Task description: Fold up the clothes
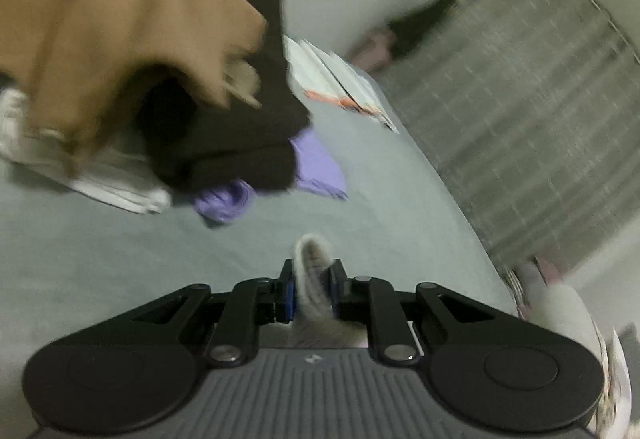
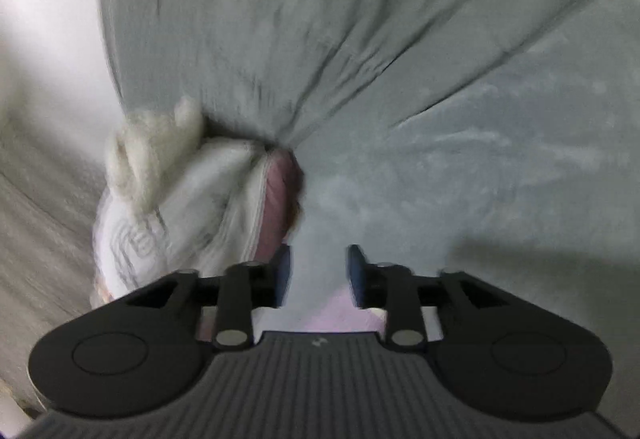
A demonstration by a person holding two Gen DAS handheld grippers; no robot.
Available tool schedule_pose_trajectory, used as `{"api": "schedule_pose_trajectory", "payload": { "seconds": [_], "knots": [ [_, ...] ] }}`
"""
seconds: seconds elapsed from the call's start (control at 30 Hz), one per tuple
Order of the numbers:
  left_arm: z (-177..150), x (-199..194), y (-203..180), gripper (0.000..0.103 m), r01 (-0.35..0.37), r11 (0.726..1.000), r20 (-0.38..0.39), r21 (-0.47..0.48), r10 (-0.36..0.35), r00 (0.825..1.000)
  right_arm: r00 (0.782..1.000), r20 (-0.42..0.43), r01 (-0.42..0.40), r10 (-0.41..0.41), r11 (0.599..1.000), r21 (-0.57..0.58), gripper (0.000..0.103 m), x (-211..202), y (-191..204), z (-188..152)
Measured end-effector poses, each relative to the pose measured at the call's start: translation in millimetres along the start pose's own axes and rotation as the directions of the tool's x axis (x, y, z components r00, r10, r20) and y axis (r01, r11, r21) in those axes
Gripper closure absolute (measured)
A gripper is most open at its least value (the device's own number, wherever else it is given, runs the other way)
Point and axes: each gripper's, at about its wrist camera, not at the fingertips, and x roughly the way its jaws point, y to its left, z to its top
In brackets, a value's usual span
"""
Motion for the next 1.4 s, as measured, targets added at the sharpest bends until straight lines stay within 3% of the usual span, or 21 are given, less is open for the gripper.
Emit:
{"api": "schedule_pose_trajectory", "payload": {
  "seconds": [0.07,0.13,0.17,0.2,0.27,0.3,0.37,0.43,0.53,0.57,0.73,0.8,0.9,0.97,1.03,1.13,1.23,1.3,1.37,1.4],
  "knots": [
    [12.9,-24.6,4.9,0.088,-0.033,0.999,0.117,0.003,0.032,0.993,0.999,-0.053,0.010,-0.010,1.000,-0.004,0.045,9.4,-5.1,-5.7],
    [18.0,-34.3,4.6,0.086,-0.036,0.999,0.152,0.025,0.032,0.988,0.995,-0.100,0.015,-0.015,1.000,0.000,0.038,19.0,-10.4,-12.0],
    [20.1,-38.4,4.3,0.080,-0.036,0.999,0.165,0.035,0.030,0.986,0.992,-0.123,0.018,-0.018,1.000,0.002,0.035,23.7,-13.1,-15.1],
    [15.6,-37.0,-0.2,0.070,-0.003,0.997,0.109,0.072,-0.005,0.994,0.989,-0.147,0.021,-0.020,1.000,0.004,0.029,28.5,-15.8,-18.3],
    [3.5,-31.4,-9.2,0.067,0.064,0.989,-0.012,0.130,-0.063,0.998,0.982,-0.187,0.020,-0.022,1.000,-0.011,0.029,38.4,-18.6,-25.9],
    [-11.7,-26.1,-15.7,0.067,0.104,0.983,-0.106,0.154,-0.088,0.991,0.981,-0.193,0.009,-0.022,0.998,-0.066,0.029,42.7,-13.7,-33.1],
    [-63.5,-18.4,-38.6,0.067,0.230,0.948,-0.318,0.220,-0.153,0.935,0.981,-0.194,-0.011,-0.023,0.985,-0.174,0.035,48.6,-0.1,-46.3],
    [-99.1,-17.9,-55.5,0.067,0.299,0.908,-0.415,0.293,-0.161,0.896,0.982,-0.190,-0.026,-0.013,0.980,-0.198,0.092,55.1,7.6,-54.6],
    [-159.2,-17.0,-76.0,0.067,0.409,0.840,-0.572,0.357,-0.149,0.806,0.988,-0.152,-0.048,0.019,0.980,-0.193,0.094,56.0,19.0,-58.6],
    [-163.6,-17.7,-77.9,0.067,0.419,0.834,-0.583,0.360,-0.149,0.798,0.991,-0.128,-0.057,0.033,0.980,-0.190,0.094,53.0,23.8,-57.6],
    [-201.1,-27.9,-90.6,0.064,0.530,0.747,-0.677,0.401,-0.148,0.721,0.995,0.034,-0.081,0.097,0.944,-0.321,0.095,23.6,76.5,-32.3],
    [-205.8,-24.7,-88.9,0.064,0.535,0.746,-0.695,0.397,-0.137,0.706,0.995,0.044,-0.071,0.091,0.939,-0.336,0.095,27.1,84.6,-30.0],
    [-212.2,-25.2,-92.1,0.063,0.561,0.711,-0.711,0.424,-0.123,0.693,0.995,0.057,-0.057,0.082,0.932,-0.358,0.093,32.3,96.9,-26.6],
    [-216.0,-24.9,-92.8,0.056,0.576,0.688,-0.717,0.441,-0.116,0.687,0.998,0.055,0.003,0.014,0.957,-0.291,0.091,48.7,86.8,-27.0],
    [-217.8,-28.6,-89.6,0.054,0.587,0.676,-0.728,0.444,-0.109,0.676,0.993,0.105,0.071,-0.047,0.970,-0.233,0.087,50.9,75.6,-29.8],
    [-218.3,-37.1,-86.4,0.049,0.598,0.671,-0.747,0.438,-0.098,0.658,0.963,0.238,0.188,-0.129,0.950,-0.248,0.084,37.7,75.0,-35.4],
    [-224.6,-34.9,-86.3,0.048,0.597,0.661,-0.752,0.455,-0.074,0.655,0.934,0.294,0.270,-0.203,0.939,-0.211,0.081,23.6,70.4,-32.8],
    [-224.0,-36.4,-87.2,0.043,0.598,0.663,-0.757,0.450,-0.071,0.649,0.948,0.255,0.234,-0.191,0.961,-0.148,0.076,16.1,61.6,-28.5],
    [-222.7,-38.7,-88.5,0.037,0.600,0.671,-0.766,0.435,-0.075,0.639,0.985,0.134,0.123,-0.109,0.987,-0.103,0.058,13.3,55.3,-27.2],
    [-222.6,-39.1,-89.2,0.033,0.600,0.674,-0.768,0.431,-0.076,0.637,0.995,0.072,0.083,-0.075,0.991,-0.105,0.042,14.7,56.0,-28.8]
  ]
}}
